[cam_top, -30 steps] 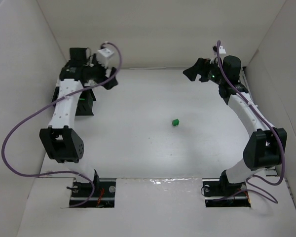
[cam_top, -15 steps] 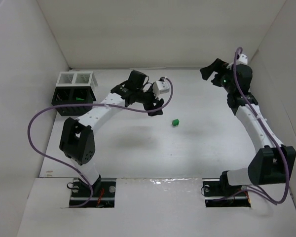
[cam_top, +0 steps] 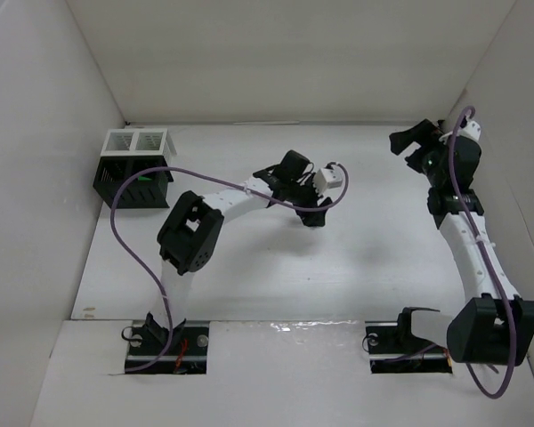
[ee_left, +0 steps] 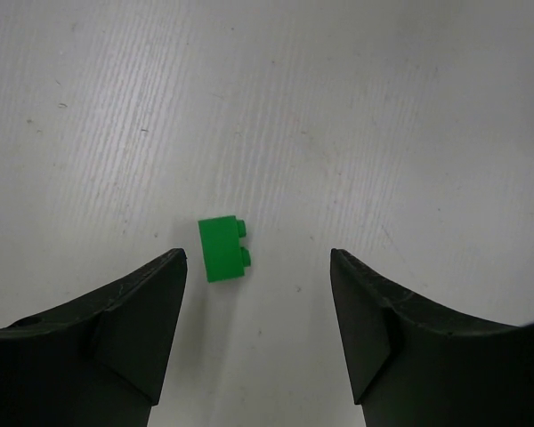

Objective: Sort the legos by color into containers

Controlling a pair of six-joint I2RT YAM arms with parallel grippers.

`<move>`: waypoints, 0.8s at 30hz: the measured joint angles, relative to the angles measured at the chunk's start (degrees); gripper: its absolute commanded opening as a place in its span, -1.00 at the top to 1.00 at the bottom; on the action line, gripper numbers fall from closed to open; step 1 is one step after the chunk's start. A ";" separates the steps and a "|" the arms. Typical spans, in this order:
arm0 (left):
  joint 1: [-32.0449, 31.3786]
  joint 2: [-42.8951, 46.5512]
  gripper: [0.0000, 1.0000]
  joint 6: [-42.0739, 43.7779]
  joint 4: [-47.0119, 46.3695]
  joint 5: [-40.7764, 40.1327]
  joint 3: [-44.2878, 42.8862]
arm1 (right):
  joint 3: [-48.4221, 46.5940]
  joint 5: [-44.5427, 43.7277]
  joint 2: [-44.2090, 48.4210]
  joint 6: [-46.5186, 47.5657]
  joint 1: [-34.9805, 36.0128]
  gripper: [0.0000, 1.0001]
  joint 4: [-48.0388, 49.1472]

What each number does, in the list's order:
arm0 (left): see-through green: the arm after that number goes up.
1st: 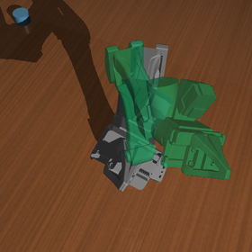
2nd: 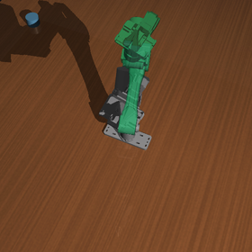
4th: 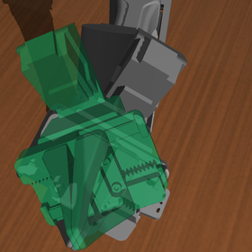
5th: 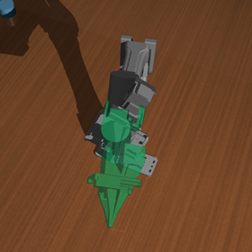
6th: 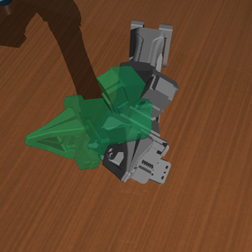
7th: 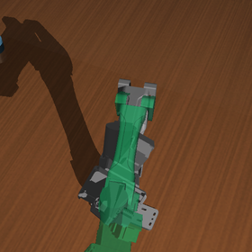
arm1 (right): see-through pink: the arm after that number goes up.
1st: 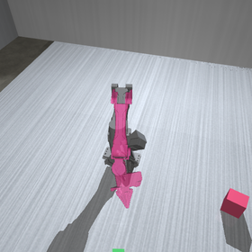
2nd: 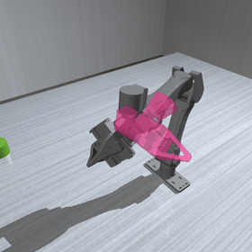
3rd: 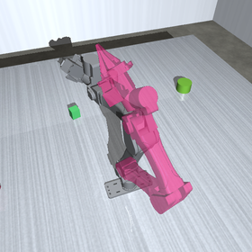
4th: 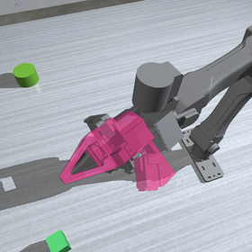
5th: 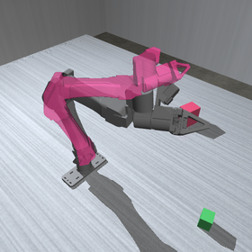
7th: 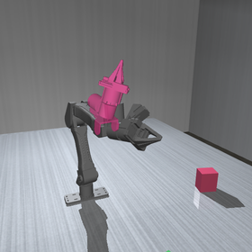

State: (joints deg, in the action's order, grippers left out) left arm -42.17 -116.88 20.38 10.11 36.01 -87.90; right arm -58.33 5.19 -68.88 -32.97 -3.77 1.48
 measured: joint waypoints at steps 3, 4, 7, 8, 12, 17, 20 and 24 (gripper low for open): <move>-0.02 -2.60 -0.25 -1.01 -0.44 -0.83 -2.75 | 0.81 0.85 1.44 -0.28 -1.88 -0.99 -0.31; 0.00 -3.32 -0.25 -1.22 -0.55 -1.14 -3.65 | 0.96 1.14 1.84 -0.31 -2.60 -0.99 -0.55; -0.11 -5.18 -0.22 -1.55 -0.44 -1.86 -5.81 | 1.18 2.05 2.84 -0.33 -4.22 -0.99 -1.09; -0.17 -5.64 -0.22 -1.53 -0.39 -2.05 -6.21 | 1.18 2.36 3.06 -0.37 -4.59 -0.99 -1.16; -0.85 -6.62 -0.17 -1.40 0.15 -2.45 -6.51 | 1.60 3.41 3.72 -0.68 -5.99 -0.99 -1.11; -2.05 -6.95 -0.12 -0.98 0.76 -3.34 -6.29 | 2.29 4.63 3.72 -0.96 -6.67 -0.99 -1.51; -2.51 -6.97 -0.01 -1.33 0.83 -4.79 -5.99 | 2.71 5.22 3.74 -1.36 -7.10 -0.99 -1.46; -2.75 -7.39 0.04 -2.25 0.98 -7.37 -5.77 | 3.10 5.75 3.74 -1.44 -7.21 -0.99 -1.84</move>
State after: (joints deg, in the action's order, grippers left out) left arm -44.93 -124.27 18.13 11.09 28.64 -93.67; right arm -55.22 10.94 -65.14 -34.41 -10.98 -0.36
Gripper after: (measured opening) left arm 0.493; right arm 0.994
